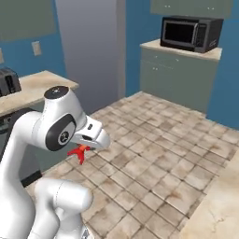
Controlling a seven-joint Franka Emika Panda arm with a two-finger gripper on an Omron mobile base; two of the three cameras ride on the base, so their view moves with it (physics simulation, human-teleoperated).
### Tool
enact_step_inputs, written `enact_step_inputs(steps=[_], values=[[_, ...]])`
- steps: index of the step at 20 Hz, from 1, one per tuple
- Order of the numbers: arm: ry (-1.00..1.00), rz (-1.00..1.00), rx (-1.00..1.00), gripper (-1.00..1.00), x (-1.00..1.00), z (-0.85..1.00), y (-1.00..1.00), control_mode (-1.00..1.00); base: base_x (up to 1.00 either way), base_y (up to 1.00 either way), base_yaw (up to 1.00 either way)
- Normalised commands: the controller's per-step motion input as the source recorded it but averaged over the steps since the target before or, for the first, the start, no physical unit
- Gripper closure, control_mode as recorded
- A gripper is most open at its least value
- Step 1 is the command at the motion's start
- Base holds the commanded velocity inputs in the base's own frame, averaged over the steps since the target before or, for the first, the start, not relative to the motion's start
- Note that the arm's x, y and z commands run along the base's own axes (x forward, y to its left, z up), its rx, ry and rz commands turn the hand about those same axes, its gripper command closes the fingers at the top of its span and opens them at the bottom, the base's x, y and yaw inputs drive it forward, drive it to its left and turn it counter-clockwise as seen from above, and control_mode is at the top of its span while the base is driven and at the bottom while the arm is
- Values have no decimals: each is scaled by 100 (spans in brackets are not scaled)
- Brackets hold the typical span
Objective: Take the fish from the fridge and place it on the digital scale on the counter by the fridge. Wait a few seconds for a reading, then move it to the plate on the dining counter.
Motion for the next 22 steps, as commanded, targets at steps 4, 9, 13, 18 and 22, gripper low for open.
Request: enact_step_inputs(steps=[4,9,13,18,22], values=[[0,0,0,100,0,0,0,100,66,0,-58],[0,0,0,100,0,0,0,100,65,13,-60],[0,0,0,100,0,0,0,100,56,52,-63],[0,0,0,100,0,0,0,100,48,70,-63],[0,0,0,100,0,0,0,100,43,84,-60]])
